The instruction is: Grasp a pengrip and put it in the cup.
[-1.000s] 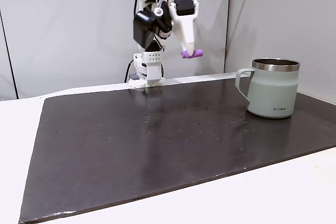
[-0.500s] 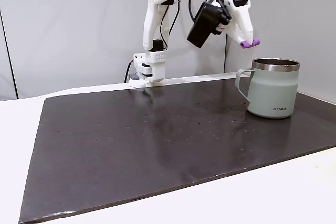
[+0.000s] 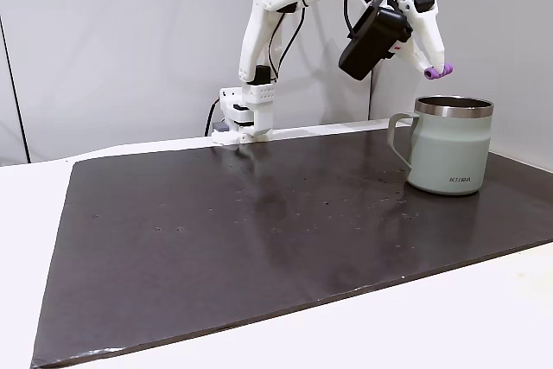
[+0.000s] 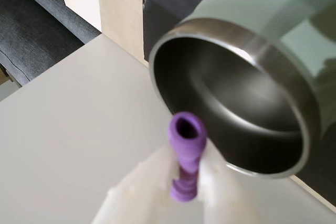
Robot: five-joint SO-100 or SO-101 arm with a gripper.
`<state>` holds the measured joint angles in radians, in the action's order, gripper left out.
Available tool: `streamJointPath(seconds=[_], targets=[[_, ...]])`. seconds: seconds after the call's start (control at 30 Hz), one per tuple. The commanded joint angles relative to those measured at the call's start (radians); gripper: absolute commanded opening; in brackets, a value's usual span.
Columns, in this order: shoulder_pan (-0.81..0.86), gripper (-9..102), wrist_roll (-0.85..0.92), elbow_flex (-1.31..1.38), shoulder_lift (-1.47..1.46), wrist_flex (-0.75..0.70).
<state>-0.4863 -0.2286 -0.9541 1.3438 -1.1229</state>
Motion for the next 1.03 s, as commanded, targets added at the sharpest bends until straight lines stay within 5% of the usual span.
streamJointPath(seconds=[0.0,0.27,1.0], targets=[[-0.008,0,0.012,0.097,0.011,0.04],[0.0,26,0.017,0.115,0.008,-0.009],[0.008,25,0.032,0.101,0.021,-0.032]])
